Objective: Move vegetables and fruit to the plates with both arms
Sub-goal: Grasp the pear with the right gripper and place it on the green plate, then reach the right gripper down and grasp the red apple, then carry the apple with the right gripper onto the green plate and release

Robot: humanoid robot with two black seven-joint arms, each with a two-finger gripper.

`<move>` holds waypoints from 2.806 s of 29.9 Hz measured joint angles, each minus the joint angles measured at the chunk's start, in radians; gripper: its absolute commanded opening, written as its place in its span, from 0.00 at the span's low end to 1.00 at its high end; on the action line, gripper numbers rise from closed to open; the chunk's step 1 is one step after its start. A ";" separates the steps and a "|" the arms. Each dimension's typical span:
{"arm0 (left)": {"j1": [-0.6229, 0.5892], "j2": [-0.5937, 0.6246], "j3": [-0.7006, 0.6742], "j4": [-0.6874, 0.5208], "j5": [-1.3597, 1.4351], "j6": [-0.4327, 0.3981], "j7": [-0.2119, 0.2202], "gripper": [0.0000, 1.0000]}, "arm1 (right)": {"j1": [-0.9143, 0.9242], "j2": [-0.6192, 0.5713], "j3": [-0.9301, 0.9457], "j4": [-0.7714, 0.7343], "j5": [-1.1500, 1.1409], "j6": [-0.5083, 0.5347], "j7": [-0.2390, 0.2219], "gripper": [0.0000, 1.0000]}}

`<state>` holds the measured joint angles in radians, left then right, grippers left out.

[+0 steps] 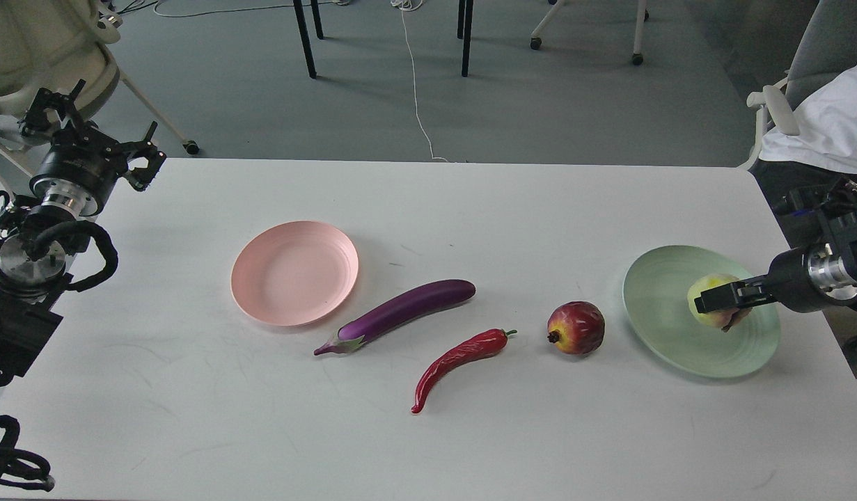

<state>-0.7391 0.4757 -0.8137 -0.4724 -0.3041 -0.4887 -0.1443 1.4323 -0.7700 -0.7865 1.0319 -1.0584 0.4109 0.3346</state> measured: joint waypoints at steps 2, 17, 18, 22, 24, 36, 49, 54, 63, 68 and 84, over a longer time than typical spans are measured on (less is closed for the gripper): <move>0.000 0.000 0.000 0.000 0.000 0.000 -0.001 0.98 | -0.001 -0.001 0.003 0.003 0.001 0.000 0.000 0.95; 0.000 0.029 -0.002 0.000 0.000 0.000 -0.002 0.98 | 0.192 0.064 0.055 0.085 0.009 0.006 -0.002 0.97; 0.000 0.029 -0.001 0.000 0.000 0.000 -0.002 0.98 | 0.208 0.099 0.056 0.087 0.009 0.008 -0.002 0.97; 0.000 0.029 -0.001 0.000 0.000 0.000 0.000 0.98 | 0.225 0.228 0.056 0.087 0.011 0.009 -0.002 0.97; 0.000 0.031 0.000 0.000 0.000 0.000 0.000 0.98 | 0.223 0.287 0.052 0.084 0.013 0.009 -0.002 0.97; 0.004 0.044 0.004 0.001 0.000 0.000 -0.001 0.98 | 0.173 0.429 -0.030 0.084 0.024 0.008 -0.002 0.97; 0.007 0.047 0.005 0.005 0.000 0.000 -0.001 0.98 | 0.123 0.441 -0.059 0.081 0.019 0.003 -0.003 0.94; 0.009 0.046 0.007 0.005 0.000 0.000 -0.001 0.98 | 0.116 0.450 -0.063 0.080 0.018 0.002 -0.002 0.85; 0.009 0.046 0.007 0.006 -0.001 0.000 -0.001 0.98 | 0.116 0.452 -0.063 0.080 0.008 0.003 -0.001 0.59; 0.009 0.046 0.007 0.006 -0.001 0.000 -0.001 0.98 | 0.126 0.448 -0.064 0.085 0.004 0.004 -0.001 0.59; 0.008 0.053 0.005 0.006 -0.001 0.000 -0.001 0.98 | 0.223 0.180 -0.058 0.082 -0.078 0.003 0.000 0.59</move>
<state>-0.7315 0.5282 -0.8084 -0.4664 -0.3050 -0.4887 -0.1458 1.6556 -0.5899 -0.8441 1.1141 -1.1365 0.4134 0.3344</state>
